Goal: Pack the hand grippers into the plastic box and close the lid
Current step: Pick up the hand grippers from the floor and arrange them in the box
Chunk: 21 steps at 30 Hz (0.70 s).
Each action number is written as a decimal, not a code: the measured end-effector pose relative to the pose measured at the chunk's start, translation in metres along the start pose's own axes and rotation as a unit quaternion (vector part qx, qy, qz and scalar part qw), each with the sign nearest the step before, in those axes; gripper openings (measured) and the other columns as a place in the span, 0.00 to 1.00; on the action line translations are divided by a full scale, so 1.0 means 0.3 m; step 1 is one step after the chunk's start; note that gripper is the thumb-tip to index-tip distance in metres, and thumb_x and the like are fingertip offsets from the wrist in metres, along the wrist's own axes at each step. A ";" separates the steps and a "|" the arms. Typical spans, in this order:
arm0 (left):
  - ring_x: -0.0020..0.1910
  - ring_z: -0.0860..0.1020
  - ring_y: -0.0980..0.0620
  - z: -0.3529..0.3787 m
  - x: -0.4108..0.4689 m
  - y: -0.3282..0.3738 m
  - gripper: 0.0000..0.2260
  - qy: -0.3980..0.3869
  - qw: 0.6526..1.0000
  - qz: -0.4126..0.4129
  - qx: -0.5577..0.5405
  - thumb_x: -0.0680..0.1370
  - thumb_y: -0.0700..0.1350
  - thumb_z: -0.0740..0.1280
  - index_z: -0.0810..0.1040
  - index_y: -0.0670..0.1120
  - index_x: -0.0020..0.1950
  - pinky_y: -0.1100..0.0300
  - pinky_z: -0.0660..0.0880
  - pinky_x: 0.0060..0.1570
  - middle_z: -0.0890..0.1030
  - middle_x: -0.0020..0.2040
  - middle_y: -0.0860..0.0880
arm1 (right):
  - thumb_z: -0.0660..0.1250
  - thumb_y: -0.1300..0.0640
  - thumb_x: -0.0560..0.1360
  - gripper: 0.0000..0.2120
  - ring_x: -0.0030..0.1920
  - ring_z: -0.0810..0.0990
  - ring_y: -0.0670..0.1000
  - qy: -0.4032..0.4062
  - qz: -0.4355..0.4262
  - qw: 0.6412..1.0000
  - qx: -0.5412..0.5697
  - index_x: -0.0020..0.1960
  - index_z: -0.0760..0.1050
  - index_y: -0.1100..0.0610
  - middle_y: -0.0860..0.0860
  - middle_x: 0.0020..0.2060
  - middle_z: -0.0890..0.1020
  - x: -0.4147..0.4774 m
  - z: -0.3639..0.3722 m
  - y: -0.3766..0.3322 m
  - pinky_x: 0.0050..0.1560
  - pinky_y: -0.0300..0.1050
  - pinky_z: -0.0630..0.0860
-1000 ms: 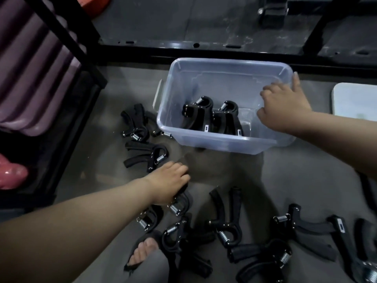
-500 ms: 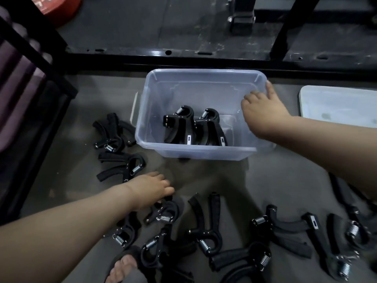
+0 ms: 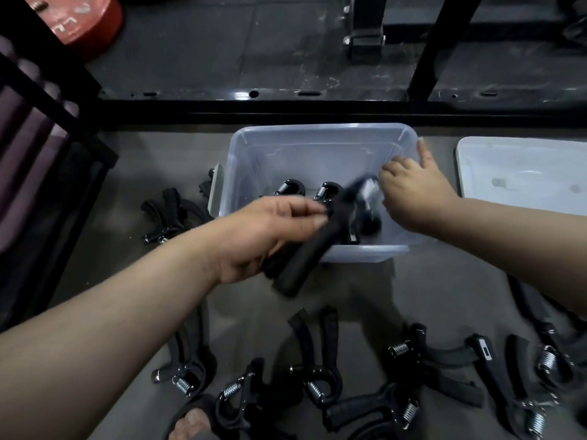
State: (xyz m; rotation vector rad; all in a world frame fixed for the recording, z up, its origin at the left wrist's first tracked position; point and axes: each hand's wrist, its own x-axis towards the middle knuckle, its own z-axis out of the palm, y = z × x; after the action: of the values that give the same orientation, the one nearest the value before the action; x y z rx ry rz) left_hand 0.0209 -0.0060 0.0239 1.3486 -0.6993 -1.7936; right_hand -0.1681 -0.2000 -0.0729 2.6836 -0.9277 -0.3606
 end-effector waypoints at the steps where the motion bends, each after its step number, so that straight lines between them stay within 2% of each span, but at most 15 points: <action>1: 0.32 0.79 0.53 0.003 0.038 0.004 0.08 0.060 0.998 0.014 -0.014 0.76 0.40 0.68 0.77 0.40 0.54 0.61 0.77 0.32 0.81 0.37 0.46 | 0.61 0.59 0.73 0.14 0.62 0.73 0.59 0.000 0.002 1.000 0.001 0.57 0.77 0.61 0.57 0.53 0.79 -0.003 -0.003 -0.001 0.72 0.68 0.38; 4: 0.29 0.74 0.50 0.001 0.184 -0.002 0.03 0.192 0.980 -0.010 -0.048 0.78 0.36 0.66 0.77 0.38 0.49 0.59 0.74 0.31 0.76 0.37 0.41 | 0.60 0.60 0.73 0.17 0.63 0.73 0.58 0.002 0.010 1.000 0.003 0.60 0.76 0.61 0.56 0.55 0.79 -0.004 -0.007 -0.006 0.72 0.66 0.37; 6: 0.27 0.72 0.50 0.002 0.271 -0.006 0.04 0.252 0.963 -0.052 -0.075 0.76 0.32 0.63 0.76 0.38 0.48 0.58 0.75 0.31 0.75 0.35 0.41 | 0.61 0.60 0.72 0.17 0.63 0.73 0.58 -0.002 0.008 1.000 0.002 0.60 0.76 0.61 0.56 0.55 0.79 -0.004 -0.006 -0.008 0.73 0.67 0.38; 9: 0.27 0.70 0.50 -0.006 0.378 -0.035 0.07 0.286 0.953 -0.076 -0.068 0.77 0.31 0.61 0.75 0.40 0.51 0.56 0.75 0.35 0.74 0.33 0.44 | 0.61 0.60 0.72 0.17 0.61 0.73 0.57 0.002 0.006 1.000 0.002 0.59 0.76 0.60 0.55 0.54 0.79 -0.003 -0.003 -0.008 0.74 0.68 0.40; 11: 0.27 0.70 0.49 -0.018 0.437 -0.066 0.07 0.314 0.946 -0.082 -0.023 0.76 0.32 0.62 0.75 0.40 0.52 0.54 0.76 0.36 0.74 0.35 0.44 | 0.62 0.60 0.72 0.16 0.61 0.73 0.57 0.003 0.005 1.000 0.006 0.58 0.76 0.60 0.55 0.54 0.79 -0.004 -0.001 -0.006 0.74 0.67 0.40; 13: 0.25 0.70 0.49 -0.024 0.470 -0.086 0.06 0.328 0.941 -0.071 0.039 0.76 0.35 0.64 0.75 0.38 0.52 0.56 0.75 0.32 0.73 0.35 0.43 | 0.61 0.60 0.72 0.16 0.61 0.73 0.57 0.008 0.004 1.000 0.013 0.59 0.76 0.60 0.55 0.55 0.79 -0.005 -0.001 -0.005 0.74 0.67 0.39; 15: 0.25 0.70 0.50 -0.023 0.479 -0.090 0.02 0.320 0.945 -0.057 0.039 0.78 0.35 0.62 0.74 0.39 0.47 0.59 0.71 0.29 0.72 0.34 0.43 | 0.62 0.59 0.72 0.17 0.62 0.73 0.57 0.012 0.002 1.000 0.019 0.60 0.76 0.60 0.55 0.56 0.78 -0.006 -0.003 -0.004 0.74 0.66 0.38; 17: 0.27 0.74 0.50 -0.032 0.473 -0.094 0.07 0.278 0.957 -0.079 -0.008 0.80 0.37 0.60 0.75 0.41 0.44 0.58 0.72 0.33 0.76 0.34 0.44 | 0.62 0.58 0.72 0.18 0.64 0.72 0.56 0.013 0.003 1.000 0.028 0.61 0.75 0.59 0.54 0.57 0.78 -0.005 -0.005 -0.002 0.73 0.65 0.37; 19: 0.35 0.78 0.50 -0.032 0.447 -0.081 0.07 0.168 0.976 -0.126 -0.053 0.80 0.40 0.61 0.78 0.45 0.47 0.58 0.74 0.38 0.80 0.39 0.46 | 0.63 0.57 0.72 0.18 0.64 0.72 0.56 0.017 0.003 0.999 0.031 0.60 0.75 0.58 0.54 0.57 0.78 -0.005 -0.005 0.000 0.73 0.65 0.37; 21: 0.37 0.78 0.52 -0.031 0.433 -0.070 0.05 0.079 0.981 -0.143 -0.108 0.79 0.42 0.63 0.78 0.47 0.48 0.61 0.74 0.36 0.79 0.42 0.48 | 0.63 0.57 0.71 0.17 0.63 0.73 0.56 0.021 0.003 0.999 0.035 0.59 0.75 0.58 0.54 0.56 0.78 -0.005 -0.002 0.001 0.74 0.65 0.38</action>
State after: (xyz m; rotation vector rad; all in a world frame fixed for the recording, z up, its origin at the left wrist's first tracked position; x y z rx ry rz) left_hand 0.0060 -0.1024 -0.0650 1.4787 -0.2243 -1.8947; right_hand -0.1691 -0.1991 -0.0721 2.7408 -0.9524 -0.2743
